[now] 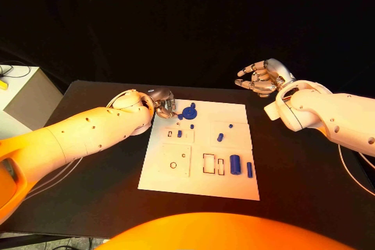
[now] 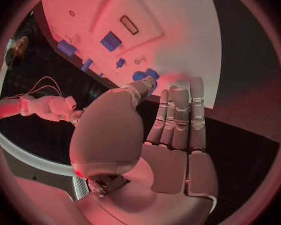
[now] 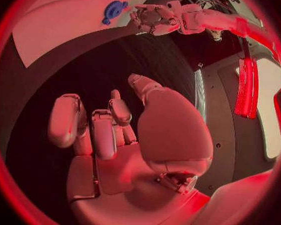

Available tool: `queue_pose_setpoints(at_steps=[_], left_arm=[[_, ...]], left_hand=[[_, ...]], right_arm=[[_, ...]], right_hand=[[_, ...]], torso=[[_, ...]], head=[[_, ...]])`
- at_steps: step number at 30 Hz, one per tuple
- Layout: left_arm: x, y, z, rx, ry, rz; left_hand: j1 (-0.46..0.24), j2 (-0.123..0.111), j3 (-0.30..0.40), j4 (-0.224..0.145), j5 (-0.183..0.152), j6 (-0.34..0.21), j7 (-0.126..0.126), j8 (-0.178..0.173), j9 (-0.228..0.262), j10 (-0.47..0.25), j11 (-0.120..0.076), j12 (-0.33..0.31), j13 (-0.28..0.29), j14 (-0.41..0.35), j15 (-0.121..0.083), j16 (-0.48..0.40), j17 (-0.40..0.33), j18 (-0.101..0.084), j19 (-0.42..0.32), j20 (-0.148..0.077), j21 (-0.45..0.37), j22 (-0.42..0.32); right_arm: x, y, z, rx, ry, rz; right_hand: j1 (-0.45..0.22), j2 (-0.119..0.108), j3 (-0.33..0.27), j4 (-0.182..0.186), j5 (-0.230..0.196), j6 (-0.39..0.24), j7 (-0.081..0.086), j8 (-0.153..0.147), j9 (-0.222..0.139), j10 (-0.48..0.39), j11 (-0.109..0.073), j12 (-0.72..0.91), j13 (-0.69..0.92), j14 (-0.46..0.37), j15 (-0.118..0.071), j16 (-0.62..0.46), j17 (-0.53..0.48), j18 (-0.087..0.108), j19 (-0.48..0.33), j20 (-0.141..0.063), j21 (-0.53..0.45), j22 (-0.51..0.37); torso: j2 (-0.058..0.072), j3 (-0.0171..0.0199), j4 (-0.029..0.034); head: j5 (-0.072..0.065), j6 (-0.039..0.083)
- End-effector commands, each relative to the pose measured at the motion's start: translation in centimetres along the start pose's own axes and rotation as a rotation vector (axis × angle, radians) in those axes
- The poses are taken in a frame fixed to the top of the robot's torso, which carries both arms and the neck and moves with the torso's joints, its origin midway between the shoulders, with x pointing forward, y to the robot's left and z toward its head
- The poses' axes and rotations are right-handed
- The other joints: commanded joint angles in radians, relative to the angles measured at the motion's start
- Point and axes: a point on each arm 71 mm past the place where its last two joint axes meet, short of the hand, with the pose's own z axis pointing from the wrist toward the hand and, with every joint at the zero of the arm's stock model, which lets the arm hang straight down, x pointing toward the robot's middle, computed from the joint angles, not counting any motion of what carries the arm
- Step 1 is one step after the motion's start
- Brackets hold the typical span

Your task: Assemble the parts on the task board

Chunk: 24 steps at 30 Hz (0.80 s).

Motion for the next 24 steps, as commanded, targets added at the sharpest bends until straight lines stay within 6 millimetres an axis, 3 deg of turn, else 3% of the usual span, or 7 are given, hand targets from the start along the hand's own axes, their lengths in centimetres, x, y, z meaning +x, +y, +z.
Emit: queue_pose_setpoints(at_steps=[1, 9, 14, 21, 24], left_arm=[[-0.6, -0.9, 0.0, 0.068, -0.090, -0.054], [-0.3, -1.6, 0.2, 0.091, -0.096, -0.034], [0.4, -1.7, 0.5, 0.082, -0.068, -0.016], [1.5, -1.9, 0.8, 0.064, -0.028, 0.003], [1.7, -1.8, 0.9, 0.055, -0.018, 0.010]], left_hand=[[0.011, -0.010, -0.038, 0.008, -0.002, -0.014, -0.002, 0.020, 0.008, -0.009, -0.001, 0.039, 0.019, 0.012, -0.003, 0.018, 0.019, 0.015, 0.021, -0.004, -0.018, -0.017], [0.056, -0.012, -0.084, 0.018, -0.002, -0.018, -0.012, 0.071, 0.026, -0.025, -0.010, 0.130, 0.062, 0.041, -0.011, 0.065, 0.075, 0.014, 0.045, -0.012, -0.032, -0.031], [0.082, -0.007, -0.116, 0.034, -0.002, -0.017, -0.025, 0.109, 0.031, -0.032, -0.024, 0.258, 0.126, 0.087, -0.022, 0.130, 0.161, 0.014, 0.059, -0.020, -0.023, -0.027], [0.100, -0.007, -0.140, 0.055, -0.002, -0.022, -0.032, 0.131, 0.024, -0.050, -0.032, 0.391, 0.197, 0.120, -0.029, 0.180, 0.227, 0.013, 0.063, -0.027, -0.006, -0.014], [0.102, -0.008, -0.147, 0.060, -0.002, -0.019, -0.034, 0.138, 0.022, -0.054, -0.034, 0.419, 0.211, 0.133, -0.030, 0.194, 0.249, 0.013, 0.064, -0.028, -0.001, -0.010]], right_arm=[[0.1, 0.1, 0.0, -0.013, 0.005, -0.003], [0.1, 0.2, 0.0, -0.014, 0.006, -0.003], [0.1, 0.2, 0.0, -0.015, 0.006, -0.003], [0.2, 0.2, 0.0, -0.015, 0.007, -0.002], [0.2, 0.2, 0.0, -0.015, 0.007, -0.002]], right_hand=[[0.001, 0.008, -0.002, 0.005, 0.006, -0.005, -0.001, 0.003, 0.001, 0.002, 0.000, 0.005, 0.001, 0.045, 0.009, 0.002, 0.087, 0.012, 0.000, 0.002, 0.006, 0.073], [0.002, 0.008, -0.003, 0.006, 0.009, -0.005, -0.002, 0.007, 0.002, 0.003, -0.001, 0.007, 0.002, 0.045, 0.008, 0.002, 0.087, 0.012, 0.001, 0.001, 0.007, 0.074], [0.002, 0.008, -0.003, 0.006, 0.009, -0.005, -0.002, 0.007, 0.002, 0.003, -0.001, 0.007, 0.002, 0.045, 0.008, 0.002, 0.087, 0.012, 0.001, 0.001, 0.007, 0.074], [0.002, 0.008, -0.003, 0.006, 0.009, -0.005, -0.002, 0.007, 0.002, 0.003, -0.001, 0.007, 0.002, 0.045, 0.008, 0.002, 0.087, 0.012, 0.001, 0.001, 0.007, 0.074], [0.002, 0.008, -0.003, 0.006, 0.009, -0.005, -0.002, 0.007, 0.002, 0.003, -0.001, 0.007, 0.002, 0.045, 0.008, 0.002, 0.087, 0.012, 0.001, 0.001, 0.007, 0.074]], torso=[[0.000, 0.0002, 0.0000], [0.001, 0.0010, -0.0004], [0.000, -0.0002, -0.0016], [0.001, -0.0001, -0.0006], [0.001, -0.0002, -0.0005]], head=[[0.001, 0.000], [0.001, 0.000], [0.001, 0.000], [-0.001, 0.000], [-0.002, 0.000]])
